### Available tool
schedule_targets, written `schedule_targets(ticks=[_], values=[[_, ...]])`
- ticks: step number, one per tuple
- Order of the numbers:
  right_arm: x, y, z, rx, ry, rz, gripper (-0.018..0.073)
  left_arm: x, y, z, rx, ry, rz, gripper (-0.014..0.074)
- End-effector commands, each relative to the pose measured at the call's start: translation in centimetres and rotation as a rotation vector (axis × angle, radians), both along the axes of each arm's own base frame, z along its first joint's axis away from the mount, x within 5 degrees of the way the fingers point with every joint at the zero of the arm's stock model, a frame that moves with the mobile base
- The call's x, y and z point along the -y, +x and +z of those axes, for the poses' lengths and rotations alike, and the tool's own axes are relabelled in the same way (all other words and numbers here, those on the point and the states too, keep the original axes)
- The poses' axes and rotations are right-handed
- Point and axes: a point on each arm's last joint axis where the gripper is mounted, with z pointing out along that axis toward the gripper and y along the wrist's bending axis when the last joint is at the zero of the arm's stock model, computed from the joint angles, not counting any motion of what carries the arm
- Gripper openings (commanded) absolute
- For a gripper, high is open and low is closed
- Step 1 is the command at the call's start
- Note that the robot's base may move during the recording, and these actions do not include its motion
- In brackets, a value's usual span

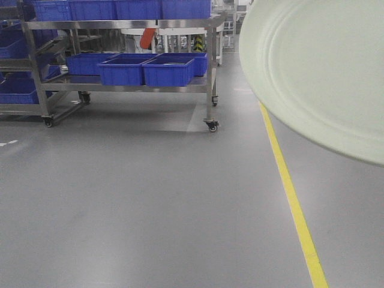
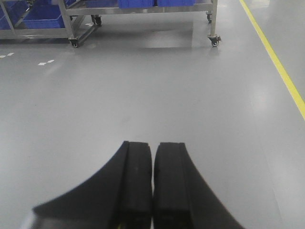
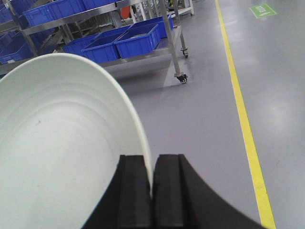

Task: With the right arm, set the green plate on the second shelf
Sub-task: 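Hold the plate raised in the right gripper while driving away, then keep holding the plate while turning toward the blue-bin shelving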

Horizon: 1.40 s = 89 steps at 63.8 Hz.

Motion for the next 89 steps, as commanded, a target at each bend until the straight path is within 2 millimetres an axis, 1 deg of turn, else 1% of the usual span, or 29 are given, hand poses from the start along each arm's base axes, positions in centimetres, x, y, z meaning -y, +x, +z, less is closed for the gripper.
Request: schedule_targets(ticks=[1,89], values=[[0.31,0.02,2.0,0.131,0.013,-0.034,0.0055,0.15,0.09,-0.76,0.04,-0.006,-0.017,0.0125],[0.31,0.02,2.0,0.131,0.013,-0.034,0.0055,0.15,0.09,-0.76,0.04,-0.006,-0.017,0.0125]])
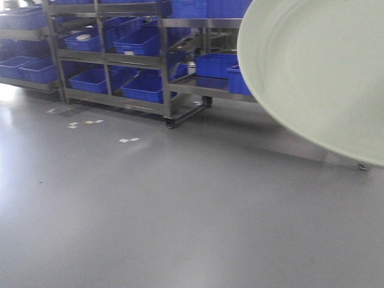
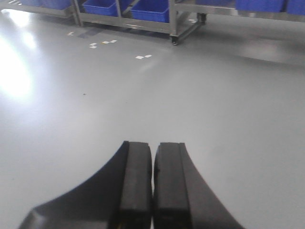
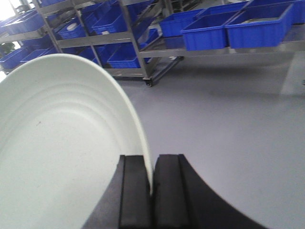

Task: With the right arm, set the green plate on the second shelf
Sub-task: 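Keep holding the plate while turning toward the blue-bin shelving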

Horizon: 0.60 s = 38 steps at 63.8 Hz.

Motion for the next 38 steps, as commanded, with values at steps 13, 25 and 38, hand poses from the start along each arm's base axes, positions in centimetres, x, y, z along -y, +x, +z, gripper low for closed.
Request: schedule_targets(ticks=[13,25,38], values=[[0.31,0.04,1.98,0.13,0.013,-0.034,0.0055,0.15,0.09,-0.76,0.04,-0.006,-0.017,0.0125],[0.31,0.05,1.98,0.129,0.013,-0.034,0.0055,0.15,0.09,-0.76,0.04,-0.006,-0.017,0.0125],[0.31,0.05,1.98,0.129,0.013,-0.034,0.0055,0.15,0.09,-0.76,0.04,-0.006,-0.017,0.0125]])
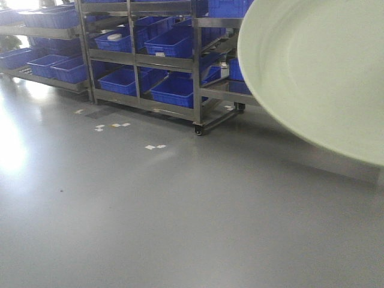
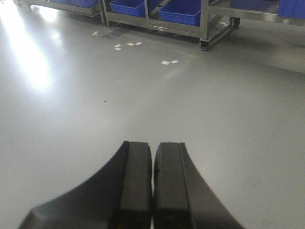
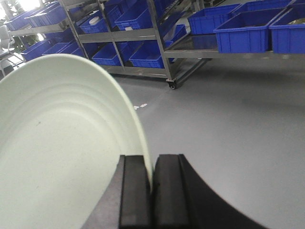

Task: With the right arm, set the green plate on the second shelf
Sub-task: 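Keep holding the plate while turning toward the blue-bin shelving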

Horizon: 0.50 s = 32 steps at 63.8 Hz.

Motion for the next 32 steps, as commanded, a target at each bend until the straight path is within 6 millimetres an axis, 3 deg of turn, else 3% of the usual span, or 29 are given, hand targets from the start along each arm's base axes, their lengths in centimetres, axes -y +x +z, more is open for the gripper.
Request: schedule_targets(ticks=[1,32], values=[[0.31,0.05,1.98,0.129,0.013,-0.034,0.0055,0.15,0.09,-0.76,0.04,-0.006,-0.017,0.0125],[0.31,0.05,1.98,0.129,0.013,-0.034,0.0055,0.15,0.09,-0.76,0.04,-0.006,-0.017,0.0125]])
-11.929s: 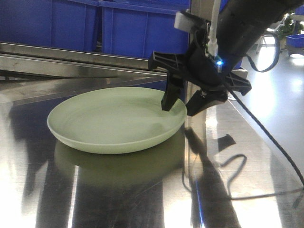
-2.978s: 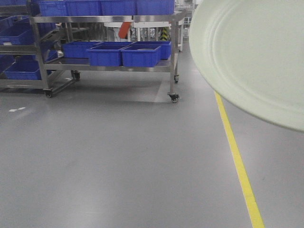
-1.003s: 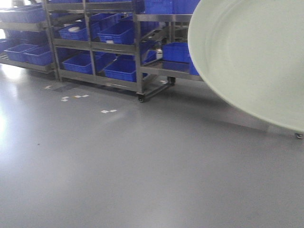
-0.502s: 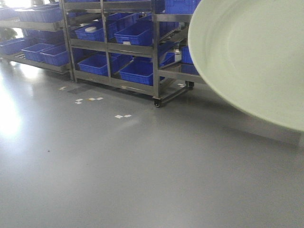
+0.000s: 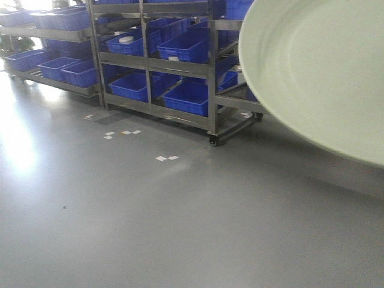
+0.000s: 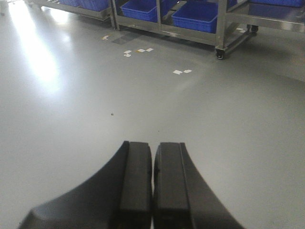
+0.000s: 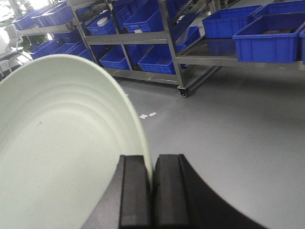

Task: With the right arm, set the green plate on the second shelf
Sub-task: 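Keep holding the plate while turning toward the blue-bin shelving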

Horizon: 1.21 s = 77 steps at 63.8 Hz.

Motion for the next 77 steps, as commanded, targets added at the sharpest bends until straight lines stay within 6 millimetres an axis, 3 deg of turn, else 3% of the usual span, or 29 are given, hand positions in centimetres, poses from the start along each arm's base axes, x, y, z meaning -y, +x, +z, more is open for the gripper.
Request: schedule_targets(ticks=[1,77], values=[[0.31,0.05,1.98,0.129,0.013,-0.034,0.0055,0.15,0.09,-0.76,0.04,-0.006,-0.017,0.0125],[0.31,0.05,1.98,0.129,0.013,-0.034,0.0055,0.15,0.09,-0.76,0.04,-0.006,-0.017,0.0125]])
